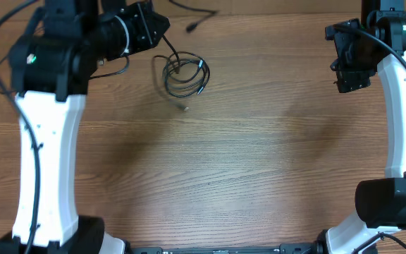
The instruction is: Untangle cables
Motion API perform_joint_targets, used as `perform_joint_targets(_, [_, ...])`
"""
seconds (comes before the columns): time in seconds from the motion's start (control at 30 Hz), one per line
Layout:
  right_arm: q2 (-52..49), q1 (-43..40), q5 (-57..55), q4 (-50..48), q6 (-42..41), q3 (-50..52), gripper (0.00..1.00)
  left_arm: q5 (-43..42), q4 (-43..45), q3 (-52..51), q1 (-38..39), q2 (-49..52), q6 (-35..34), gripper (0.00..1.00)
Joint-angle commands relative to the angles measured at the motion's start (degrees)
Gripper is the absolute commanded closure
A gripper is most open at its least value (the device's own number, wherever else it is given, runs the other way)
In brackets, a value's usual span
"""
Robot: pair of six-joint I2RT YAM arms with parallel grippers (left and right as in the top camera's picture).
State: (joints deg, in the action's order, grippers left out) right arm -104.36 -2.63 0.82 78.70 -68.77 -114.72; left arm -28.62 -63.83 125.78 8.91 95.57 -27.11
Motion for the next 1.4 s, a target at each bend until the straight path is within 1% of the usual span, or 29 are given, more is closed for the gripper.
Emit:
perform_joint_targets(0.0, [1.7,-0.07,-0.79,-0.13,0.17,-0.09,0.0,2.08,2.08,0.83,0.13,-2.29,6.38,0.96])
perform_joint_targets(0.13, [1.7,-0.07,-0.79,-0.11,0.17,-0.09,0.0,3.74,3.43,0.83,0.13,-4.24,8.46,0.96])
perform_joint_targets(0.23, [1.7,-0.07,-0.79,-0.11,0.17,-0.09,0.0,8.24,1.95,0.81,0.11,-4.28,8.48,0.96])
perform_joint_targets(0.33, [1.7,-0.07,-0.79,-0.13,0.17,-0.09,0.0,14.62,-0.68,0.7,0.02,-4.17,8.39,0.96])
perform_joint_targets(0.47, [1.7,-0.07,-0.79,-0.11,0.17,-0.09,0.0,25.4,-3.65,0.7,-0.11,-3.93,4.46,0.96])
perform_joint_targets(0.53, [1.7,-0.07,-0.79,-0.11,0.17,-0.09,0.0,28.87,-5.09,0.68,-0.85,-3.52,1.95,0.96])
perform_joint_targets(0.63, [1.7,-0.07,-0.79,-0.11,0.17,-0.09,0.0,29.7,-7.15,0.5,-2.84,-2.4,-0.85,0.96])
perform_joint_targets(0.73, [1.7,-0.07,-0.79,-0.11,0.17,-0.09,0.0,29.75,-9.7,0.31,-5.84,-0.85,-7.1,0.95])
perform_joint_targets(0.77, [1.7,-0.07,-0.79,-0.13,0.17,-0.09,0.0,30.14,-11.1,0.31,-7.37,0.04,-10.84,0.96])
perform_joint_targets(0.8, [1.7,-0.07,-0.79,-0.11,0.17,-0.09,0.0,30.49,-11.89,0.26,-8.17,0.59,-12.5,0.95])
perform_joint_targets(0.83, [1.7,-0.07,-0.76,-0.13,0.17,-0.09,0.0,30.75,-13.75,0.26,-10.12,1.77,-16.39,0.96])
perform_joint_targets(1.07, [1.7,-0.07,-0.79,-0.13,0.17,-0.09,0.0,30.71,-21.33,0.26,-19.26,7.58,-26.49,0.96])
perform_joint_targets(1.23, [1.7,-0.07,-0.79,-0.11,0.17,-0.09,0.0,30.67,-25.18,0.26,-25.2,11.65,-31.36,0.96])
perform_joint_targets(1.37, [1.7,-0.07,-0.79,-0.11,0.17,-0.09,0.0,30.53,-25.9,0.26,-29.7,14.86,-33.55,0.95])
